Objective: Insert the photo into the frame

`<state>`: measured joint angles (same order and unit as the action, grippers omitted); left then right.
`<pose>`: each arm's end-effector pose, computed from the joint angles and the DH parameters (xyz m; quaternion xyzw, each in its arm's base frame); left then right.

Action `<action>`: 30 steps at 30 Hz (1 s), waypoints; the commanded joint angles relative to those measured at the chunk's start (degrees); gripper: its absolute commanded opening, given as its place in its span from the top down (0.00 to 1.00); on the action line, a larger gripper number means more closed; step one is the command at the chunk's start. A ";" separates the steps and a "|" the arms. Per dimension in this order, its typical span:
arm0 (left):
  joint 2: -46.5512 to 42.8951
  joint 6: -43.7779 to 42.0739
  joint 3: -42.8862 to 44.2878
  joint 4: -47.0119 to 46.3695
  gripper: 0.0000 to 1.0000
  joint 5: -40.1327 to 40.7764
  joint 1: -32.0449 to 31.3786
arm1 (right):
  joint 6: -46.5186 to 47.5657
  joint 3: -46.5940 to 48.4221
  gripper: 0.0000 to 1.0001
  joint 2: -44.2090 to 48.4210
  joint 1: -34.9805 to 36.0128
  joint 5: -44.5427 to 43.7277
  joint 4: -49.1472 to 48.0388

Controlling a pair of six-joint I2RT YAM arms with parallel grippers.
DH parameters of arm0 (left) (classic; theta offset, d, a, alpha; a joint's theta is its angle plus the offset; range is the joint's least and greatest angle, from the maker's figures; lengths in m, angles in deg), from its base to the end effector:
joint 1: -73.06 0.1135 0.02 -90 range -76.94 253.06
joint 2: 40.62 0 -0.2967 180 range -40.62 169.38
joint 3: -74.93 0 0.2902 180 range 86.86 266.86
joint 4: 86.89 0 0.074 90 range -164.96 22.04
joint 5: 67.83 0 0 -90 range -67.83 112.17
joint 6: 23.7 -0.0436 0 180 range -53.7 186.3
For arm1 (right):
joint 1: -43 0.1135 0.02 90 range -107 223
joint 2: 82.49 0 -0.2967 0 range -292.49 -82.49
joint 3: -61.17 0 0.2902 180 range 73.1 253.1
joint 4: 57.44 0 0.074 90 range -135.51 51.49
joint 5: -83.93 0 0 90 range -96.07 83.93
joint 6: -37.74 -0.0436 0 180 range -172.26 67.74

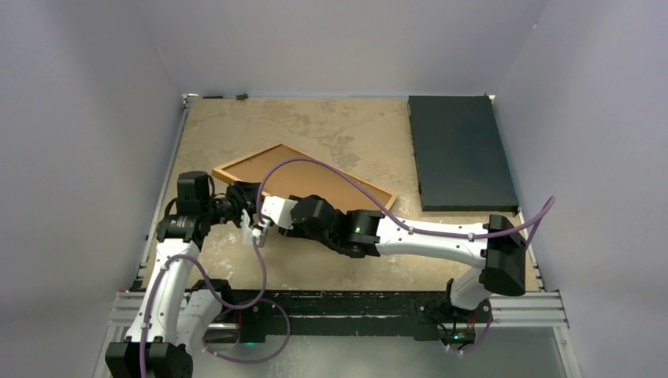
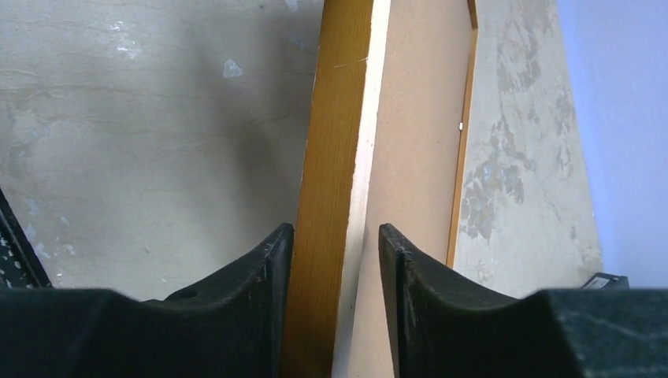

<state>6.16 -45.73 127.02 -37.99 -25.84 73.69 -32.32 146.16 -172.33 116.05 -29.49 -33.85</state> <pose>0.1808 -0.0304 0.2854 0.7839 0.3407 0.0923 0.5107 0.1357 0.3858 0.3314 -0.5387 0.6545 0.0680 0.5262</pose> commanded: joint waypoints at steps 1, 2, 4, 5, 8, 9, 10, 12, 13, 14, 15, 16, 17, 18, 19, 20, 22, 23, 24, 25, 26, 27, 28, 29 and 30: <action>-1.70 0.02 2.20 -5.79 0.91 -3.72 -0.27 | 1.78 1.15 0.58 3.21 -0.14 -5.24 -4.65; -1.70 0.24 2.16 -5.93 0.90 -3.76 -0.27 | 1.93 1.05 0.61 3.45 -0.08 -5.42 -5.09; -1.83 0.63 1.84 -6.92 0.82 -4.01 -0.27 | 2.13 1.51 0.68 3.57 0.06 -5.34 -5.18; -1.98 1.39 1.58 -7.87 0.77 -4.08 -0.27 | 2.08 1.93 0.71 3.54 0.13 -5.36 -5.03; -2.38 5.72 0.77 -12.14 0.47 -3.95 -0.27 | 1.83 3.44 0.78 3.30 0.21 -5.27 -4.85; -2.40 7.76 0.71 -13.75 0.30 -3.43 -0.27 | 1.65 4.17 0.80 3.21 0.22 -5.32 -4.74; -2.25 11.58 0.73 -15.86 0.20 -2.39 -0.27 | 1.64 5.11 0.82 2.94 0.19 -5.33 -4.42; -1.49 17.38 1.83 -19.48 0.13 0.32 -0.27 | 0.68 7.59 0.85 2.08 0.12 -3.68 -1.75; -1.13 21.60 2.67 -21.29 0.12 1.68 -0.23 | 0.03 8.83 0.86 1.64 0.07 -3.59 -1.05; -0.82 25.85 3.51 -22.84 0.10 3.00 -0.27 | -0.11 10.06 0.86 1.30 -0.05 -3.41 -0.80; -0.64 29.45 4.35 -24.04 0.10 3.89 -0.16 | -0.48 11.35 0.87 0.87 -0.29 -2.70 -0.22; -0.53 32.65 5.14 -25.03 0.09 4.32 0.31 | -1.28 13.01 0.88 0.32 -0.56 -1.86 0.58; -0.52 35.36 5.71 -25.85 0.08 4.17 1.22 | -1.66 14.44 0.88 -0.21 -0.91 -1.05 1.11; -0.66 38.83 6.06 -27.06 0.07 3.69 2.24 | -2.56 15.73 0.88 -0.65 -1.28 -0.41 1.69; -0.99 42.39 6.23 -28.11 0.07 3.01 3.31 | -3.47 17.07 0.88 -1.13 -1.80 0.50 2.16; -1.26 45.90 6.40 -29.14 0.06 2.61 4.44 | -4.40 18.32 0.87 -1.58 -2.59 1.80 2.81; -1.67 52.32 6.78 -29.60 0.05 1.49 6.87 | -6.81 21.54 0.87 -2.73 -4.88 5.08 4.33; -1.88 55.29 6.82 -29.58 0.05 0.84 8.09 | -8.20 23.21 0.87 -3.43 -6.49 7.23 5.32; -1.88 57.73 6.92 -29.15 0.04 0.18 9.26 | -9.47 24.85 0.87 -4.20 -8.22 9.54 5.87; -1.81 59.15 7.20 -27.90 0.04 -0.11 9.88 | -10.48 25.96 0.87 -4.93 -10.03 11.63 6.06; -1.67 61.15 7.66 -26.90 0.03 -0.11 10.00 | -11.62 27.05 0.87 -5.77 -11.87 13.66 6.34; -1.43 63.40 8.24 -26.35 0.03 0.26 10.01 | -12.61 28.69 0.87 -7.11 -13.63 15.54 6.67; -1.04 65.08 9.04 -25.13 0.03 0.42 10.01 | -13.52 29.99 0.87 -8.11 -15.81 17.29 7.17; -0.50 65.85 9.98 -23.52 0.02 0.41 10.03 | -14.20 31.24 0.88 -9.22 -17.38 18.97 7.58; 0.06 66.72 10.97 -22.36 0.02 0.19 10.14 | -15.21 32.96 0.88 -10.35 -19.02 20.04 8.07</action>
<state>5.07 10.11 133.23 -63.30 -23.37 83.32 -41.54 172.65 -180.61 103.57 -16.79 -24.23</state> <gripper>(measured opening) 0.972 0.307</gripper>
